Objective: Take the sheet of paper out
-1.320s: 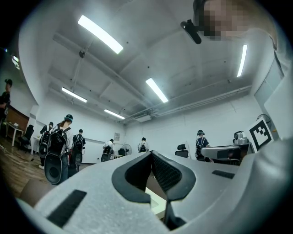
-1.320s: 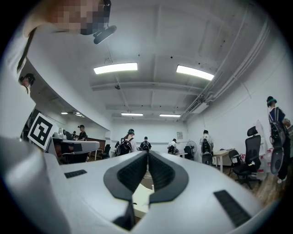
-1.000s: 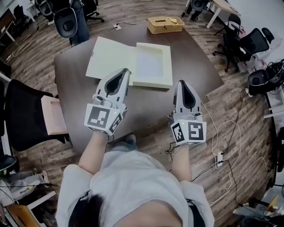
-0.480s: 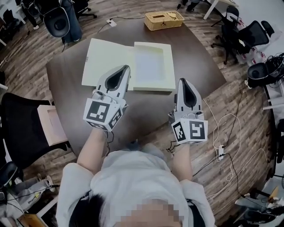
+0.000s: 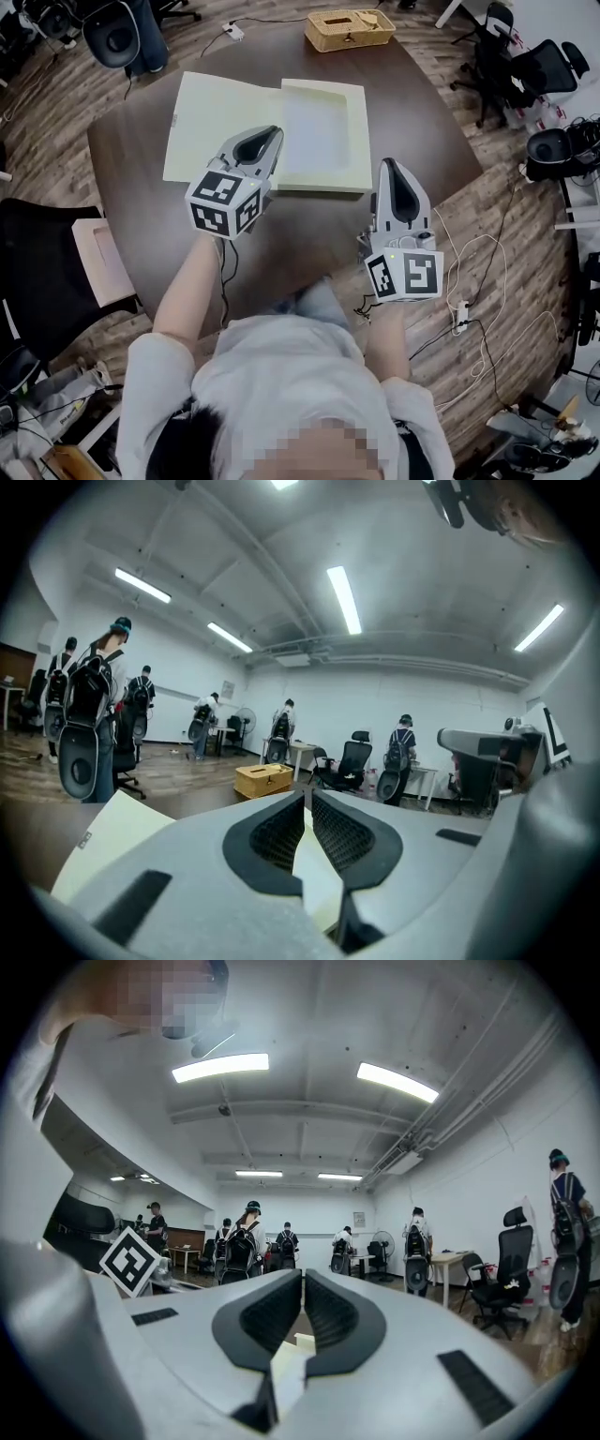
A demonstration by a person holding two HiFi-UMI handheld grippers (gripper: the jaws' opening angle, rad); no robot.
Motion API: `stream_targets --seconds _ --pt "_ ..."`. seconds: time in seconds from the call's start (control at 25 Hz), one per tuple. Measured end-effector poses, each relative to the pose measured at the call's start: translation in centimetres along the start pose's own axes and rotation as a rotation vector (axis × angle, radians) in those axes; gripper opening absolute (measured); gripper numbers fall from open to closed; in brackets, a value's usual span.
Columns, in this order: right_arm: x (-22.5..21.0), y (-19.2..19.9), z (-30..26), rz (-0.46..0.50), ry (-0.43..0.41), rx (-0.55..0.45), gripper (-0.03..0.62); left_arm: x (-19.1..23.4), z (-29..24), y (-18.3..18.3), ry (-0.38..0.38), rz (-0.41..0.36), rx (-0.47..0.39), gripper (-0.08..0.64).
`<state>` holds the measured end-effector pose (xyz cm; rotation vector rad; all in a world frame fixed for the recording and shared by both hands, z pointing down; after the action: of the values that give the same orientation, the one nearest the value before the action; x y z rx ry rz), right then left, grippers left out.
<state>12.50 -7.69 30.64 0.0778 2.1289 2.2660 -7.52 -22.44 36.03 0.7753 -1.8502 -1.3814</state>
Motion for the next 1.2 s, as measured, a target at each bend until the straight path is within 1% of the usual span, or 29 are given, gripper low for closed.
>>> stream_targets --seconds 0.12,0.28,0.36,0.4,0.48,0.68,0.84,0.92,1.04,1.2 --pt "-1.4 0.3 -2.0 -0.009 -0.034 0.008 0.015 0.9 -2.8 1.3 -0.022 0.030 0.069 0.011" --pt "-3.2 0.8 -4.7 -0.019 -0.077 0.016 0.015 2.7 -6.3 2.9 -0.061 0.038 0.169 0.012" --pt "-4.4 1.2 -5.7 -0.031 -0.095 0.022 0.015 3.4 -8.0 3.7 -0.073 0.048 0.214 0.032" --pt "-5.1 1.4 -6.2 -0.036 -0.104 0.026 0.017 3.7 -8.8 4.2 -0.076 0.058 0.237 0.055" --pt "-6.3 1.8 -7.2 -0.043 -0.120 0.033 0.017 4.3 -10.5 5.2 -0.085 0.086 0.281 0.077" --pt "-8.8 2.9 -9.6 -0.049 -0.160 0.057 0.015 5.9 -13.8 7.6 -0.121 0.170 0.372 0.098" --pt "-10.6 3.9 -11.4 -0.061 -0.186 0.073 0.017 6.9 -16.3 9.6 -0.158 0.182 0.461 0.110" --pt "-11.4 4.4 -12.1 -0.063 -0.200 0.081 0.017 7.5 -17.4 10.7 -0.179 0.209 0.495 0.117" --pt "-12.5 5.2 -13.2 -0.065 -0.217 0.094 0.017 8.2 -18.6 11.9 -0.214 0.264 0.525 0.130" --pt "-13.5 6.1 -14.5 -0.083 -0.236 0.109 0.015 8.8 -19.6 13.2 -0.255 0.276 0.586 0.149"
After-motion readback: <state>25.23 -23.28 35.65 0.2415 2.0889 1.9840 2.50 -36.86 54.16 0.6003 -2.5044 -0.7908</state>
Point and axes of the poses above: the fingertips, and each gripper's own axes: z backward along the fingers, x to its left, y out of its underside, the point moved 8 cm from there along z, backward along the fingers, and after that the axes turned 1 degree about z, right-handed, at the moved point
